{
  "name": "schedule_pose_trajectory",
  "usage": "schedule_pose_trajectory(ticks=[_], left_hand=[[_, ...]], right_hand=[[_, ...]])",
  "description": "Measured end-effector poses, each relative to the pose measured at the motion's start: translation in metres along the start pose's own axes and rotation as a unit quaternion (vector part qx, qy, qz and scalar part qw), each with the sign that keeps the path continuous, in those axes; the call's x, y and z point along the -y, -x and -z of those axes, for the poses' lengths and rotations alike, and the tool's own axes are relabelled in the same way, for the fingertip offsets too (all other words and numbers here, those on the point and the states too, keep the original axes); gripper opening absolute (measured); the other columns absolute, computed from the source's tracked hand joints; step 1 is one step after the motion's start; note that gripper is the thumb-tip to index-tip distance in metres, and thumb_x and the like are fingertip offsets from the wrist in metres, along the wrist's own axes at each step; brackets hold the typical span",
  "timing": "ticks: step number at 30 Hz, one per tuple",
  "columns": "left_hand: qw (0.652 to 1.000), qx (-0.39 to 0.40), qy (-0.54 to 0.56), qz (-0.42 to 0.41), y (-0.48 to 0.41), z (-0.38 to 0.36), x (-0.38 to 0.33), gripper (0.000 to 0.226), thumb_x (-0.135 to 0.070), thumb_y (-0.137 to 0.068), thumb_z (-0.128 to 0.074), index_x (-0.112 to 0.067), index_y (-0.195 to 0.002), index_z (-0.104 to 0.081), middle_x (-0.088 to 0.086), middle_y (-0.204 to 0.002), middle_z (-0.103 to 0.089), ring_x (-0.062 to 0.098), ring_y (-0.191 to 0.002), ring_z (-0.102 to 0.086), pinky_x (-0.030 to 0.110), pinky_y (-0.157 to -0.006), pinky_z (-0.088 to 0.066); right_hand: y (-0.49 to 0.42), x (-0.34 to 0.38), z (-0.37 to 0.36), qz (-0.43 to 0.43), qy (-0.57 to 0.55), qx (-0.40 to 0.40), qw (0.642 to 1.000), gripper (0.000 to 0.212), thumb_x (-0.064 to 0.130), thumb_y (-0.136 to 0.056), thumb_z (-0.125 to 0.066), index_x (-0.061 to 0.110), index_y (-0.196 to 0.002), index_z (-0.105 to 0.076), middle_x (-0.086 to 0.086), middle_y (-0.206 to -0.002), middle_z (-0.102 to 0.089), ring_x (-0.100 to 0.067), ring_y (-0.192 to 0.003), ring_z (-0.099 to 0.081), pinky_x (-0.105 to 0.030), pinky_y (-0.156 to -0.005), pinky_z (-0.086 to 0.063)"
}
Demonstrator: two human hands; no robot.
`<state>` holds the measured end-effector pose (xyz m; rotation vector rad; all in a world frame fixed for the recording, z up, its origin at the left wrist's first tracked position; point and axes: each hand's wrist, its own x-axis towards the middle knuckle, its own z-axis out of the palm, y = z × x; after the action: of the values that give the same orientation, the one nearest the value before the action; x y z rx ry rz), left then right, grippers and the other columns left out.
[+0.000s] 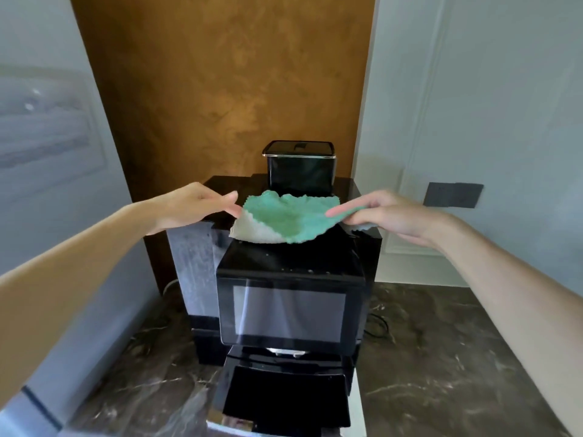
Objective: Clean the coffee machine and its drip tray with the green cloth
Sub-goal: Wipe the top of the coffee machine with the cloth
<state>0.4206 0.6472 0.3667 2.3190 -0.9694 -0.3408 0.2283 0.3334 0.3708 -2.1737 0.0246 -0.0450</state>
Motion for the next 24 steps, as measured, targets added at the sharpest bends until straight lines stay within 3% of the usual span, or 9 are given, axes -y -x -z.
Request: schedule_pose_trajectory(ticks=[2, 5, 9, 10, 12, 14, 18, 21, 24], left_hand=[[0.999, -0.007, 0.017, -0.042, 0.017, -0.004, -0.002, 0.034, -0.06, -0.092, -0.057, -0.043, -0.113, -0.077, -0.029, -0.126, -0.068, -0.013, -0.117, -0.059, 0.03, -0.109, -0.039], [0.995, -0.018, 0.031, -0.09, 0.034, -0.012, -0.01, 0.036, -0.055, -0.084, -0.066, -0.042, -0.115, -0.076, -0.03, -0.124, -0.069, -0.019, -0.115, -0.057, 0.027, -0.109, -0.038], [0.989, 0.018, -0.018, -0.149, 0.045, -0.028, -0.017, 0.03, -0.052, -0.081, -0.075, -0.044, -0.11, -0.078, -0.029, -0.131, -0.065, -0.014, -0.125, -0.054, 0.019, -0.107, -0.034], [0.987, 0.018, -0.027, -0.157, 0.047, -0.032, -0.018, 0.022, -0.047, -0.083, -0.077, -0.042, -0.104, -0.08, -0.028, -0.128, -0.068, -0.012, -0.122, -0.057, 0.019, -0.105, -0.038], [0.984, -0.011, -0.045, -0.173, 0.047, -0.037, -0.019, 0.01, -0.034, -0.088, -0.078, -0.038, -0.096, -0.081, -0.023, -0.116, -0.074, -0.009, -0.111, -0.064, 0.019, -0.098, -0.048], [0.98, -0.049, -0.08, -0.176, 0.049, -0.04, -0.018, 0.01, -0.029, -0.092, -0.075, -0.039, -0.093, -0.076, -0.02, -0.108, -0.074, -0.007, -0.1, -0.066, 0.018, -0.09, -0.051], [0.972, -0.067, -0.148, -0.168, 0.052, -0.044, -0.015, 0.006, -0.025, -0.101, -0.064, -0.028, -0.102, -0.069, -0.012, -0.107, -0.069, -0.001, -0.094, -0.062, 0.015, -0.079, -0.044], [0.967, -0.071, -0.166, -0.177, 0.053, -0.047, -0.017, 0.008, -0.021, -0.102, -0.062, -0.027, -0.104, -0.058, -0.009, -0.101, -0.067, 0.009, -0.094, -0.065, 0.025, -0.078, -0.049], [0.972, -0.047, -0.155, -0.17, 0.059, -0.044, -0.024, 0.017, -0.022, -0.098, -0.067, -0.031, -0.098, -0.053, -0.007, -0.098, -0.067, 0.015, -0.092, -0.068, 0.036, -0.085, -0.057]], right_hand=[[0.011, 0.006, -0.006, 0.008, 0.04, 0.005, 0.999, 0.034, 0.008, -0.1, -0.059, 0.032, -0.115, -0.079, 0.016, -0.134, -0.066, -0.002, -0.129, -0.055, -0.025, -0.114, -0.036], [0.025, 0.019, -0.016, 0.038, 0.111, -0.017, 0.993, 0.033, 0.006, -0.098, -0.062, 0.027, -0.118, -0.077, 0.014, -0.141, -0.061, 0.004, -0.128, -0.052, -0.017, -0.109, -0.037], [0.031, 0.032, -0.031, 0.083, 0.295, -0.102, 0.946, 0.045, 0.001, -0.095, -0.058, 0.028, -0.128, -0.071, 0.018, -0.135, -0.06, 0.028, -0.086, -0.052, -0.017, -0.097, -0.046], [0.032, 0.034, -0.032, 0.082, 0.299, -0.105, 0.945, 0.046, -0.001, -0.094, -0.058, 0.028, -0.128, -0.071, 0.017, -0.133, -0.063, 0.028, -0.085, -0.054, -0.02, -0.098, -0.049], [0.035, 0.037, -0.031, 0.059, 0.264, -0.098, 0.958, 0.045, -0.003, -0.093, -0.058, 0.028, -0.122, -0.074, 0.013, -0.126, -0.069, 0.011, -0.107, -0.062, -0.025, -0.104, -0.049], [0.04, 0.04, -0.032, 0.035, 0.237, -0.096, 0.966, 0.037, 0.001, -0.096, -0.061, 0.03, -0.114, -0.077, 0.014, -0.117, -0.07, -0.003, -0.111, -0.065, -0.02, -0.095, -0.05], [0.05, 0.035, -0.039, 0.019, 0.217, -0.11, 0.97, 0.029, 0.01, -0.098, -0.064, 0.032, -0.108, -0.08, 0.013, -0.112, -0.075, -0.001, -0.105, -0.069, -0.021, -0.093, -0.052], [0.057, 0.031, -0.045, -0.002, 0.239, -0.105, 0.965, 0.028, 0.011, -0.097, -0.064, 0.031, -0.109, -0.08, 0.011, -0.12, -0.073, 0.005, -0.104, -0.067, -0.014, -0.09, -0.049], [0.066, 0.029, -0.05, -0.02, 0.248, -0.089, 0.964, 0.023, 0.015, -0.094, -0.066, 0.03, -0.1, -0.083, 0.012, -0.116, -0.075, -0.003, -0.102, -0.07, -0.023, -0.096, -0.052]])
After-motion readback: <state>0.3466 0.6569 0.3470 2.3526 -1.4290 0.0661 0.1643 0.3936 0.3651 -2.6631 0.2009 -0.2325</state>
